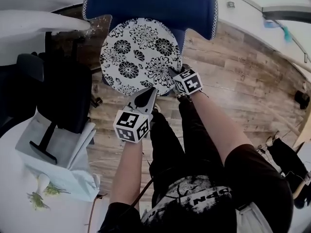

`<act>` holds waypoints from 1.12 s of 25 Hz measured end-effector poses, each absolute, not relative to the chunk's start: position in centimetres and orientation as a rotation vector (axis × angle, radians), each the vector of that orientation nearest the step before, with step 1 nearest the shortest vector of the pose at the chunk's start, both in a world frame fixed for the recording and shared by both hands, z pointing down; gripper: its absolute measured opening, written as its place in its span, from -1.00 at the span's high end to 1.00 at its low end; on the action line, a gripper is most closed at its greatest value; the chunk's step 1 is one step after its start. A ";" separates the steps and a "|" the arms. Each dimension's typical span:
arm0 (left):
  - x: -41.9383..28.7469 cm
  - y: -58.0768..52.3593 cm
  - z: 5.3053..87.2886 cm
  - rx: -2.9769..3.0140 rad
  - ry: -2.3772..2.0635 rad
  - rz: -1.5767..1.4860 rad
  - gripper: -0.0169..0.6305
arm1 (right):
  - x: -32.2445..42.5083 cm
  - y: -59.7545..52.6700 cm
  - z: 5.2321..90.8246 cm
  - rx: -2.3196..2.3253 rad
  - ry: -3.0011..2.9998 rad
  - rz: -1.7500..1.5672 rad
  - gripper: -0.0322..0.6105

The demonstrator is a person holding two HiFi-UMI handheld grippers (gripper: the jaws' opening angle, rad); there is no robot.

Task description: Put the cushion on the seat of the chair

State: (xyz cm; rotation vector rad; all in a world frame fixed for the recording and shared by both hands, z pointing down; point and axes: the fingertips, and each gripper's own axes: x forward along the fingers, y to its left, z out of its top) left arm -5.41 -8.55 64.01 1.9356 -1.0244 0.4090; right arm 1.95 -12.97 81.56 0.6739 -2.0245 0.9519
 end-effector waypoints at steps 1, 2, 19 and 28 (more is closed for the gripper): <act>-5.3 -8.7 64.3 1.934 -1.023 0.409 0.91 | 2.2 -13.1 82.0 0.678 -2.016 0.934 0.80; -5.1 -8.8 64.6 1.933 -1.021 0.410 0.91 | 2.5 -13.3 82.3 0.682 -2.008 0.918 0.80; -3.1 -10.2 66.0 1.940 -1.059 0.372 0.91 | 4.1 -14.6 85.3 0.721 -1.911 0.898 0.14; -2.0 -10.1 65.4 1.953 -1.046 0.382 0.91 | 5.8 -14.8 84.5 0.752 -1.899 0.868 0.05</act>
